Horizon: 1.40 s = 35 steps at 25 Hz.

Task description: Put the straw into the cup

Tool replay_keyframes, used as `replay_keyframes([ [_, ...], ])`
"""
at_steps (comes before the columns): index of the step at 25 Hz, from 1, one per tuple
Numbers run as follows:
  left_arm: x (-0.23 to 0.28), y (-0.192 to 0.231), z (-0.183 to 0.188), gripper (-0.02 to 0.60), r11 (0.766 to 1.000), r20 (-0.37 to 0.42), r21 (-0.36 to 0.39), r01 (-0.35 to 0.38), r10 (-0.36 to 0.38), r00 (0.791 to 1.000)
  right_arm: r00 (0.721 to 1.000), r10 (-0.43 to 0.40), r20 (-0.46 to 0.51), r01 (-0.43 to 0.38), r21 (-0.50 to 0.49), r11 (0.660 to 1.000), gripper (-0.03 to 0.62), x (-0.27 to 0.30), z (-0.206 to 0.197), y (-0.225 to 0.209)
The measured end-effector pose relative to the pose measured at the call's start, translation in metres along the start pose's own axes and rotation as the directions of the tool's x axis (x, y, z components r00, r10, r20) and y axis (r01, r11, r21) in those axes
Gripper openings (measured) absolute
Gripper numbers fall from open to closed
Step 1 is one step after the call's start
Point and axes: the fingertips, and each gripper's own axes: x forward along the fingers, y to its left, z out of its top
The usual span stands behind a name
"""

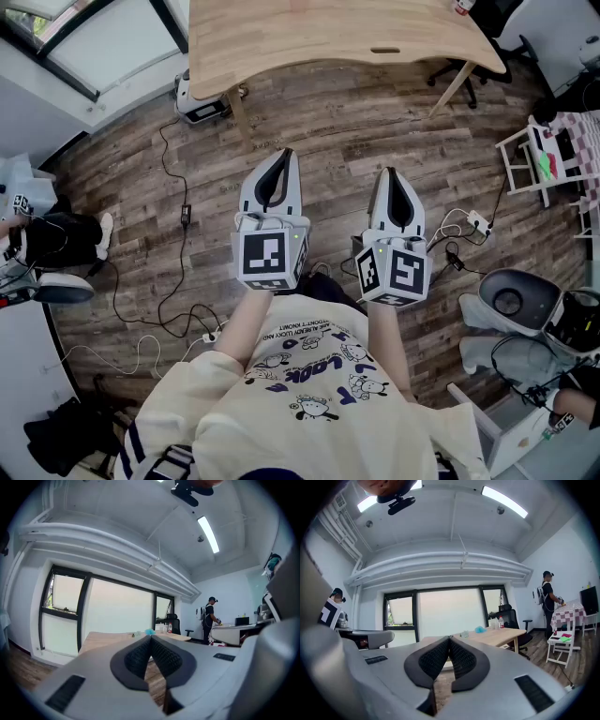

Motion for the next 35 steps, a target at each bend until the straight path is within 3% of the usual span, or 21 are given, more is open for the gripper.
replay_keyframes([
  [20, 0.005, -0.022, -0.001, 0.028, 1.0, 0.014, 0.01, -0.026, 0.026, 1.0, 1.0, 0.011, -0.002, -0.011, 0.02, 1.0, 0.023, -0.006, -0.001, -0.035],
  [35, 0.006, -0.023, -0.014, 0.028, 0.997, -0.024, 0.028, -0.077, 0.077, 0.997, 0.999, 0.023, -0.048, -0.022, 0.018, 1.0, 0.023, -0.006, -0.014, -0.066],
])
